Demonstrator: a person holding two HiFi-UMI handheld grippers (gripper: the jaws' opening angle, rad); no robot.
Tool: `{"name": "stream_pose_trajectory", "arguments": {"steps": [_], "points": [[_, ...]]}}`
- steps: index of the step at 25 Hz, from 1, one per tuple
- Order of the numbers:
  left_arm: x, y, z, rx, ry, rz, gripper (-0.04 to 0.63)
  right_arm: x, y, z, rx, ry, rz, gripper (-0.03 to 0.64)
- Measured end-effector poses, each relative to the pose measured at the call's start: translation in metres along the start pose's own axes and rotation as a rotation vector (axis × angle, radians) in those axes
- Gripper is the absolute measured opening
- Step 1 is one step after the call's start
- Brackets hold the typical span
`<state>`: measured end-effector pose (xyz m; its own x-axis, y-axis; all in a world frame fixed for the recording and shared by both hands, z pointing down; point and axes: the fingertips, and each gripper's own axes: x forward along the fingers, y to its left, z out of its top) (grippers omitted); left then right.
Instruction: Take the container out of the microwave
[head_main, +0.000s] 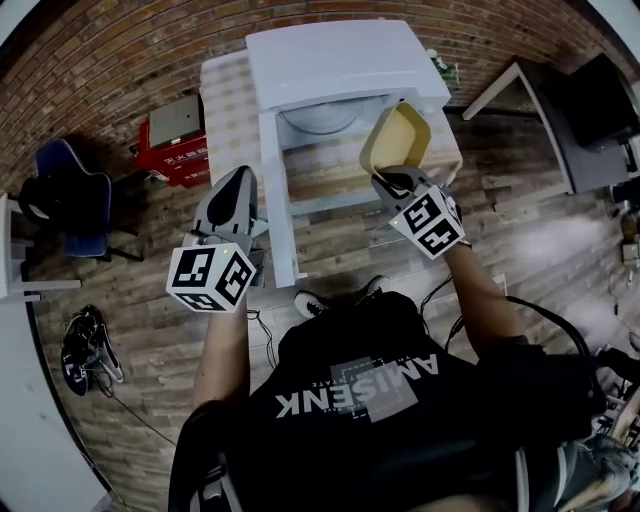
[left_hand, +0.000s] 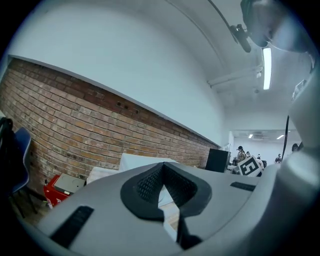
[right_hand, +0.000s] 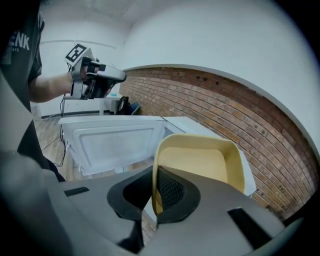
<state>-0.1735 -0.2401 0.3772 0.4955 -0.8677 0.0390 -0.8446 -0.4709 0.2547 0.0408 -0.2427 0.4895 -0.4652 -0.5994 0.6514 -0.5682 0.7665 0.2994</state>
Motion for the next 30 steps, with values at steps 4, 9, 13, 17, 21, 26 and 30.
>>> {"name": "stream_pose_trajectory", "arguments": {"steps": [4, 9, 13, 17, 21, 26, 30], "points": [[0.009, -0.017, 0.006, 0.042, 0.022, -0.015, 0.011, -0.025, -0.023, 0.014, 0.000, -0.050, -0.026, 0.043], [0.016, -0.032, 0.005, 0.060, 0.031, 0.021, 0.011, -0.053, -0.048, 0.025, -0.005, -0.116, -0.054, 0.043], [0.018, -0.040, 0.018, 0.083, 0.005, 0.053, 0.011, -0.074, -0.067, 0.029, -0.039, -0.142, -0.091, 0.043], [0.019, -0.043, 0.028, 0.096, -0.012, 0.083, 0.011, -0.093, -0.083, 0.037, -0.048, -0.185, -0.116, 0.043], [0.019, -0.046, 0.038, 0.109, -0.035, 0.128, 0.011, -0.111, -0.100, 0.042, -0.044, -0.229, -0.142, 0.043], [0.017, -0.057, 0.045, 0.146, -0.073, 0.137, 0.011, -0.135, -0.128, 0.042, 0.031, -0.308, -0.189, 0.043], [0.017, -0.061, 0.049, 0.167, -0.092, 0.156, 0.011, -0.149, -0.146, 0.044, 0.049, -0.357, -0.225, 0.043]]}}
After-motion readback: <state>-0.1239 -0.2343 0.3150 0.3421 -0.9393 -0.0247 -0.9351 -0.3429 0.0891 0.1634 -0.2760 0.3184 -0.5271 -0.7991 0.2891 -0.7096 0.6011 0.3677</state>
